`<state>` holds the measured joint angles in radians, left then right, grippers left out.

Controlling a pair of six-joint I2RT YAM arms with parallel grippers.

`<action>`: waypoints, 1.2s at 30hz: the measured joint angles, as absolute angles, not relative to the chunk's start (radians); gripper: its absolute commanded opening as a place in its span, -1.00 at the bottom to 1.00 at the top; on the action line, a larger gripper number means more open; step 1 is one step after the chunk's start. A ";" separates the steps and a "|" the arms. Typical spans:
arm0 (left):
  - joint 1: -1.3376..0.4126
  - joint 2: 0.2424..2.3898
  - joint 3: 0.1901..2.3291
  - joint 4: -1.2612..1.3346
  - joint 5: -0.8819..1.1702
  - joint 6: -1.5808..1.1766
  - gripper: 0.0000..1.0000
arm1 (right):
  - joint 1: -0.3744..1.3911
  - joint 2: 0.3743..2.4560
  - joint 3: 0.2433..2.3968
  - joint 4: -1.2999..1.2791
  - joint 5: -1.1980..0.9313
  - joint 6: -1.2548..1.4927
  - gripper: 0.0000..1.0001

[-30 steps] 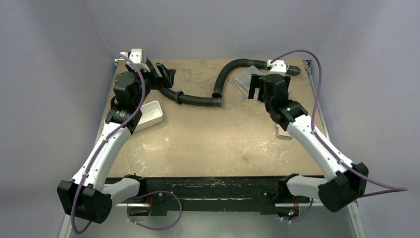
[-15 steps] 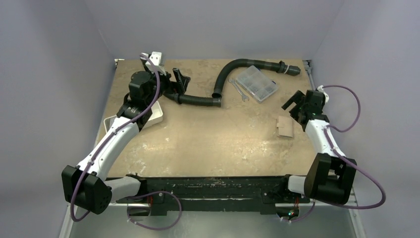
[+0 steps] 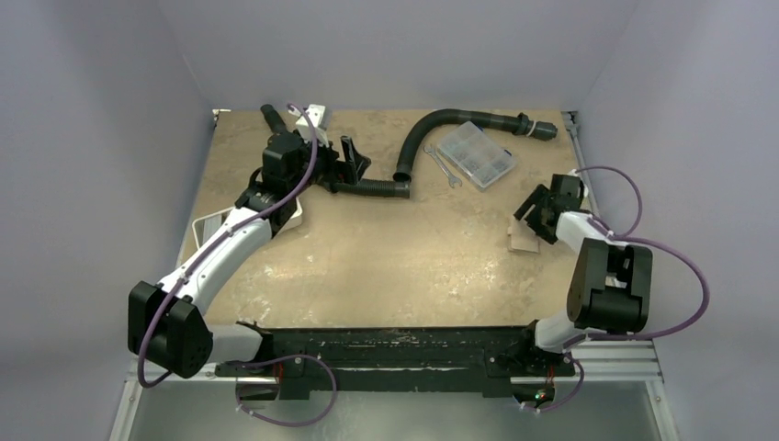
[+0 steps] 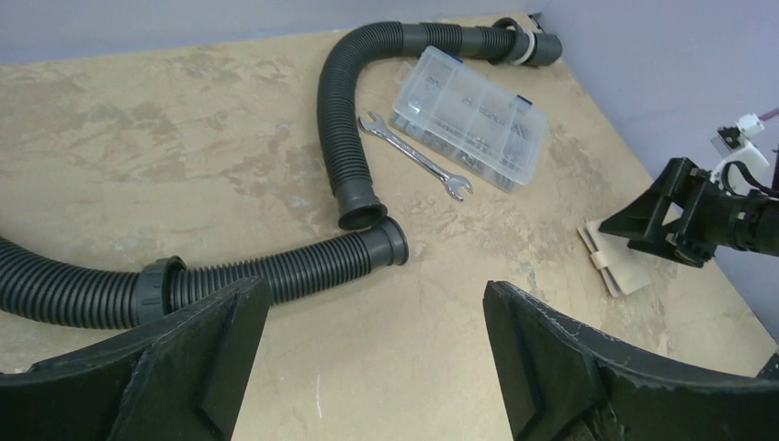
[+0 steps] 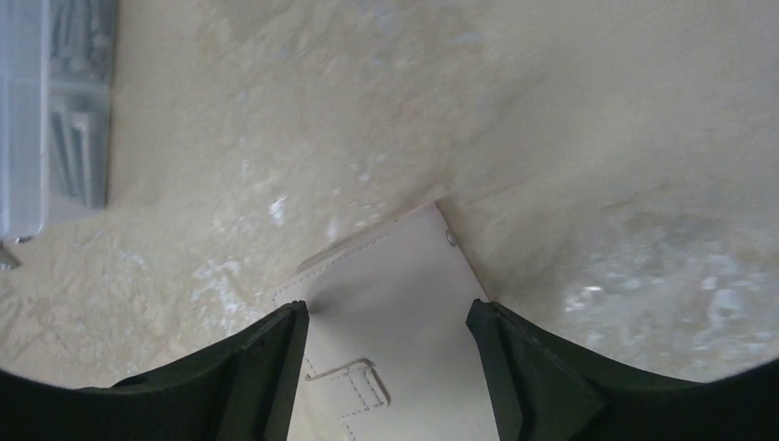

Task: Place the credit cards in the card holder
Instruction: Turn over the card holder at the center of the board.

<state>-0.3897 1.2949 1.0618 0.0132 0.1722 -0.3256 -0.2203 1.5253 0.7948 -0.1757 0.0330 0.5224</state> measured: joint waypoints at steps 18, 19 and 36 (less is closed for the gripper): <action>-0.454 1.420 1.066 -0.026 0.258 -0.419 0.71 | 0.422 1.438 0.855 -0.370 0.174 0.606 0.96; -0.454 1.419 1.066 -0.025 0.257 -0.420 0.71 | 0.434 1.459 0.894 -0.405 0.206 0.631 0.98; -0.454 1.397 1.069 -0.025 0.258 -0.427 0.70 | 0.577 1.814 1.185 -0.748 0.540 1.054 -0.59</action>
<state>-0.4541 1.3968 1.0695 -0.0254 0.2577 -0.4274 0.5774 1.8141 1.1851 -0.7483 0.5400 1.0538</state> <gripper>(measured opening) 0.853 0.409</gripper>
